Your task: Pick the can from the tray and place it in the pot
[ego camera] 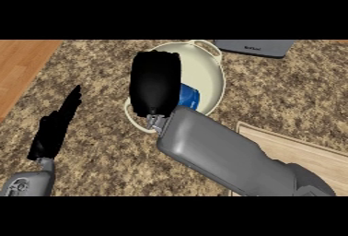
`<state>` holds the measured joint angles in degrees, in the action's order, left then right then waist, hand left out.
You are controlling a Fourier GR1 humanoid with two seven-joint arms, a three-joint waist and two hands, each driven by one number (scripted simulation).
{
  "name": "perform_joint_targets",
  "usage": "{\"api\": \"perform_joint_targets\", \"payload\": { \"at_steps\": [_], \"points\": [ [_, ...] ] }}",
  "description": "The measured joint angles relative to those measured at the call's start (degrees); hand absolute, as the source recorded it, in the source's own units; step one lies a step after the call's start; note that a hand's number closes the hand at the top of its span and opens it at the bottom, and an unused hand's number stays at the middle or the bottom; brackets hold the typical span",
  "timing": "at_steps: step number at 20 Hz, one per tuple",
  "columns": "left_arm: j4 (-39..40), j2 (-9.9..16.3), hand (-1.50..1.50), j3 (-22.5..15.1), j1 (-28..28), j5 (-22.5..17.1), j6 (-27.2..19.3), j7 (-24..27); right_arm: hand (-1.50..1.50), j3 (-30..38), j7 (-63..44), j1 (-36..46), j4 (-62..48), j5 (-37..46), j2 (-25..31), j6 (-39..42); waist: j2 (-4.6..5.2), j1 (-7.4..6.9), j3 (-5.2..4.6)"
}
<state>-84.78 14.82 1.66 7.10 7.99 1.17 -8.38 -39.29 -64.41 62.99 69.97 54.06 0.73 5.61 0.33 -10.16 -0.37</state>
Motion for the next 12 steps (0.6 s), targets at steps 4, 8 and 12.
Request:
{"api": "perform_joint_targets", "payload": {
  "at_steps": [4,8,12],
  "points": [
    [0.02,0.09,0.00,0.28,0.58,0.01,-0.14,-0.32,1.50,-0.23,-1.99,4.09,-1.43,0.20,0.07,-3.69,0.19,0.20,0.04],
    [-0.03,0.11,0.00,0.52,0.46,0.07,-0.35,-0.38,1.50,0.90,-2.66,7.99,-4.06,0.68,0.08,-7.37,0.43,0.52,0.07],
    [0.07,0.19,0.00,0.89,0.19,0.13,-0.61,-0.05,1.50,1.79,-2.54,11.18,-7.88,0.62,0.07,-10.80,0.63,1.15,0.08]
  ]
}}
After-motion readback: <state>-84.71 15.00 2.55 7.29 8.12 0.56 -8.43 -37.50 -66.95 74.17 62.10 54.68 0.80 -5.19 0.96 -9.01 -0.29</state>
